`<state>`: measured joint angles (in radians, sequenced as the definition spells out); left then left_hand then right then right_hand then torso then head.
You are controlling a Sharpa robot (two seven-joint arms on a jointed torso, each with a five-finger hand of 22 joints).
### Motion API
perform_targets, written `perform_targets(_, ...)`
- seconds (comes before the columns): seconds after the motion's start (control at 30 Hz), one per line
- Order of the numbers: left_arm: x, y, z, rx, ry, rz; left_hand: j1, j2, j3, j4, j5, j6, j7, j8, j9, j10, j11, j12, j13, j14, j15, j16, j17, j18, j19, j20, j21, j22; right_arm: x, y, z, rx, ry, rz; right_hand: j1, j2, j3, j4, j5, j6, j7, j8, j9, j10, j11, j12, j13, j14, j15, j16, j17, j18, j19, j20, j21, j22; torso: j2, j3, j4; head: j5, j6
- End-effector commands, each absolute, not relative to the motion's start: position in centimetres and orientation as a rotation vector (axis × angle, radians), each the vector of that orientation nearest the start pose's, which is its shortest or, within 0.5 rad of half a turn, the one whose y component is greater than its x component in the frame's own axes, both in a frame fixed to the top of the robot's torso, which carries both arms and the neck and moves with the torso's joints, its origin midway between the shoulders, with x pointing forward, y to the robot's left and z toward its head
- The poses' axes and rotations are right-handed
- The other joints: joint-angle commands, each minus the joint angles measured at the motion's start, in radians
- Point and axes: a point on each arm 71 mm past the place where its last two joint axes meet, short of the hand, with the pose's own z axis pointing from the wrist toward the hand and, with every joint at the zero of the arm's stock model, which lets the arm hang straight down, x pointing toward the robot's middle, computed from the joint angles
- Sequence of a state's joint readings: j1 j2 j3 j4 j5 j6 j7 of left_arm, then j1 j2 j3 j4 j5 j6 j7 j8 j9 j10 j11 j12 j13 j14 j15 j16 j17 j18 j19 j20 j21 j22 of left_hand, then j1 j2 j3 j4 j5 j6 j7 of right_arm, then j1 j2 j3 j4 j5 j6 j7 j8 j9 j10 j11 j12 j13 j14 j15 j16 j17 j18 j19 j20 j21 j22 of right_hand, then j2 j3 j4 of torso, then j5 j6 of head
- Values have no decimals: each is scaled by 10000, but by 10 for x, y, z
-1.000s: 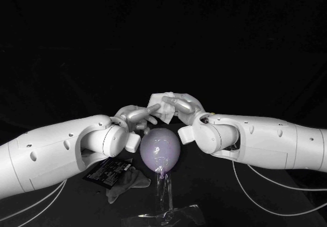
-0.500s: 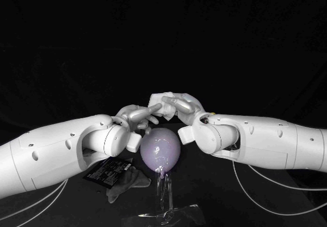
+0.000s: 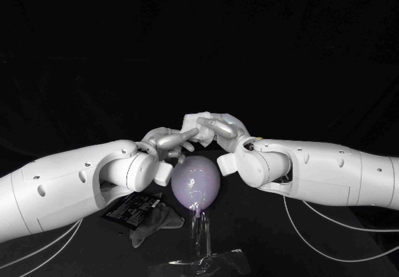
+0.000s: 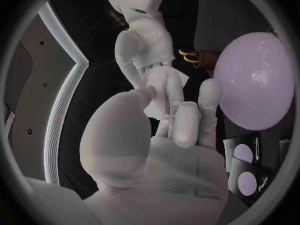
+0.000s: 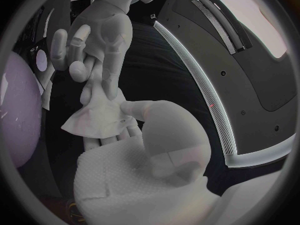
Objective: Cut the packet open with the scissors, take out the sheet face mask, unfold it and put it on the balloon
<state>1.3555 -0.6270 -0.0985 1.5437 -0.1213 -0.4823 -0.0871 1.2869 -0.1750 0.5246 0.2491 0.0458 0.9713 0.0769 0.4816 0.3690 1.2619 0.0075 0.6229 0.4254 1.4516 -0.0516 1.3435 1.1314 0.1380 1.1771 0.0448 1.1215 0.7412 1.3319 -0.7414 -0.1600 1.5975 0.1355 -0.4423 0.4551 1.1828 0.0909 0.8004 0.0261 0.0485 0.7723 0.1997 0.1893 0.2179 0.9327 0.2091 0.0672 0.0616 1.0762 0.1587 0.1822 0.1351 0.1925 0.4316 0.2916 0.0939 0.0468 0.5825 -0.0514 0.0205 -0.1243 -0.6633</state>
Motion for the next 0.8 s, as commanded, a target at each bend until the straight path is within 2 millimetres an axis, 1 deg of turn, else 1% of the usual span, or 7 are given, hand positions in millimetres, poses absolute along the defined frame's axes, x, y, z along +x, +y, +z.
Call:
perform_targets(0.03, 489, 99, -147, -10459, 18265, -13211, 706, 294, 555, -679, 76, 46, 19, 59, 76, 9, -70, -116, -37, -1, -95, 17, -29, 98, -95, 1, -81, -39, 482, -148, -152, 10949, 13927, 16101, -71, -7, 66, -25, 9, 121, 626, 77, 24, 52, -18, -43, 13, 40, -7, -43, -11, -106, -94, 1, -69, -13, 4, 3, -1, -7, -9)
perform_targets(0.07, 489, 99, -147, -10457, 18275, -13220, 746, 287, 585, -721, 73, 40, 15, 66, 83, 12, -64, -126, -43, 1, -88, 22, -22, 97, -97, 0, -84, -42, 482, -148, -152, 10948, 13923, 16097, -71, -7, 66, -25, 9, 121, 626, 77, 24, 52, -18, -43, 13, 40, -7, -43, -11, -106, -94, 1, -69, -13, 1, 3, 1, -11, -13)
perform_targets(0.17, 489, 100, -147, -10460, 18291, -13229, 995, 224, 812, -1056, 74, 11, 41, 152, 156, 14, -45, -213, -92, -12, -71, 16, -54, 109, -146, -8, -126, -115, 483, -148, -152, 10947, 13912, 16088, -71, -7, 66, -25, 9, 121, 626, 77, 24, 52, -18, -43, 13, 40, -7, -43, -11, -106, -94, 1, -69, -13, 2, 2, 0, -16, -21)
perform_targets(0.23, 489, 100, -147, -10461, 18298, -13231, 1021, 213, 859, -1115, 76, 1, 50, 171, 174, 12, -37, -234, -103, -20, -67, 6, -77, 109, -148, -9, -124, -113, 483, -148, -152, 10945, 13907, 16085, -71, -7, 66, -25, 9, 121, 626, 77, 24, 52, -18, -43, 13, 40, -7, -43, -11, -106, -94, 1, -69, -13, 2, 2, -1, -20, -32)
perform_targets(0.3, 488, 100, -147, -10453, 18324, -13247, 1058, 122, 932, -1278, 72, -13, 72, 227, 220, -14, -23, -285, -129, -37, -55, -11, -120, 121, -197, -4, -159, -180, 483, -148, -152, 10944, 13896, 16078, -71, -7, 66, -25, 9, 121, 626, 77, 24, 52, -18, -43, 13, 40, -7, -43, -11, -106, -94, 1, -69, -13, 1, 2, -3, -23, -39)
perform_targets(0.5, 488, 101, -147, -10449, 18403, -13202, 1078, 48, 1008, -1458, 73, -13, 101, 286, 268, -57, -5, -336, -151, -66, -40, -37, -178, 132, -248, 3, -185, -231, 484, -149, -152, 10938, 13873, 16069, -69, -6, 72, -30, 9, 134, 629, 82, 27, 62, -18, -41, 14, 37, -6, -51, -14, -106, -125, 2, -81, -14, -2, 4, 0, -30, -60)
perform_targets(0.8, 488, 103, -148, -10425, 18457, -13196, 1102, 48, 1129, -1610, 78, -30, 142, 318, 299, -76, 19, -371, -167, -81, -25, -41, -199, 149, -306, 6, -214, -299, 484, -149, -152, 10935, 13871, 16073, -66, 0, 80, -33, 5, 155, 632, 90, 33, 70, -18, -39, 15, 37, -7, -56, -16, -104, -105, 2, -79, -9, 1, 4, 1, -24, -81)
